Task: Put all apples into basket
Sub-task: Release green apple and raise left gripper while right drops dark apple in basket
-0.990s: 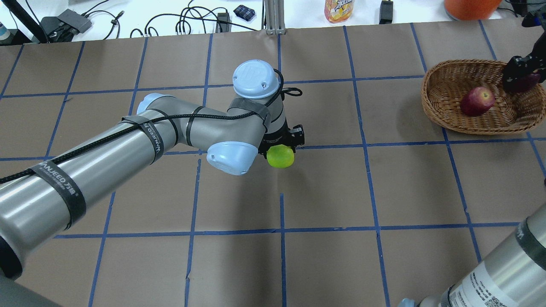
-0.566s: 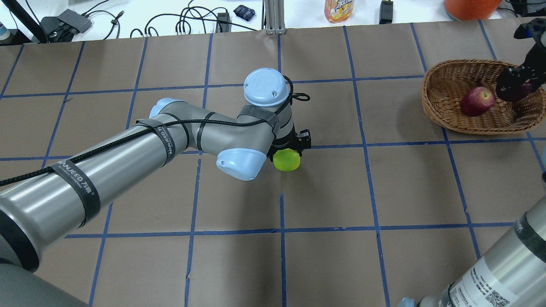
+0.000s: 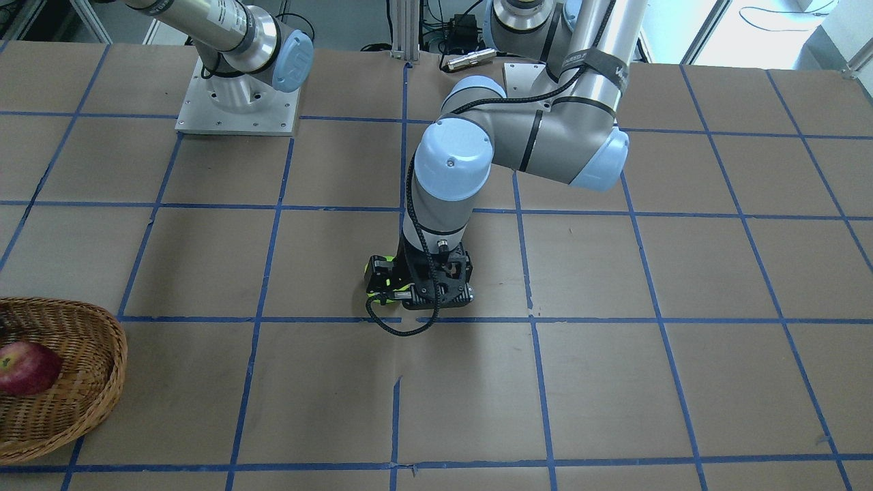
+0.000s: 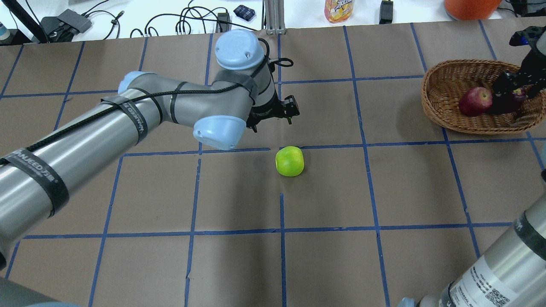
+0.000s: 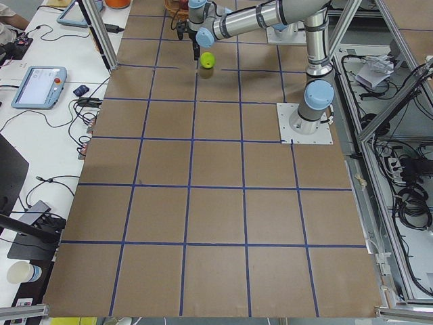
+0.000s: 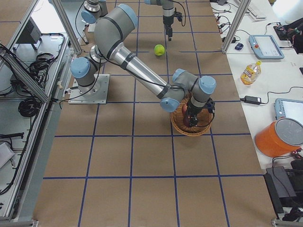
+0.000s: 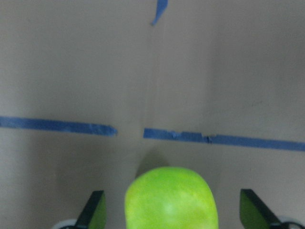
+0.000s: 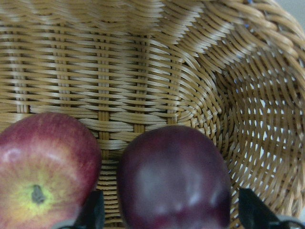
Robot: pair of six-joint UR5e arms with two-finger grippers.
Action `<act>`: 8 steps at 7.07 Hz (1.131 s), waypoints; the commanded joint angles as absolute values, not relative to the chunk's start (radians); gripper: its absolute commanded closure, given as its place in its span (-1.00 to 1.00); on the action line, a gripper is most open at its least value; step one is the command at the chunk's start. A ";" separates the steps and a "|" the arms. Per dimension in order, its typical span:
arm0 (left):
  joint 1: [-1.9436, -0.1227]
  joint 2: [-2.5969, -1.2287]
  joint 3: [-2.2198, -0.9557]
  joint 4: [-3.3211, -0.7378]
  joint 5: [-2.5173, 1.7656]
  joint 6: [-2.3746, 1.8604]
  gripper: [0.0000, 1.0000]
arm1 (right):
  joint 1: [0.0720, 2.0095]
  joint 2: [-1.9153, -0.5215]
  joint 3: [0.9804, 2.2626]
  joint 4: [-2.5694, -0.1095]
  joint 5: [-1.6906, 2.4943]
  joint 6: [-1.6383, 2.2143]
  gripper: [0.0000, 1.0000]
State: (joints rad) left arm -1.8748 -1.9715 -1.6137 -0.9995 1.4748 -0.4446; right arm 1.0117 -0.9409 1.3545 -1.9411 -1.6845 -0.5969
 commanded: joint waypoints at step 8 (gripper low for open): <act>-1.536 -1.654 -1.396 -1.652 1.584 0.058 -1.00 | 1.510 -1.207 1.408 -1.502 -1.514 0.077 -1.00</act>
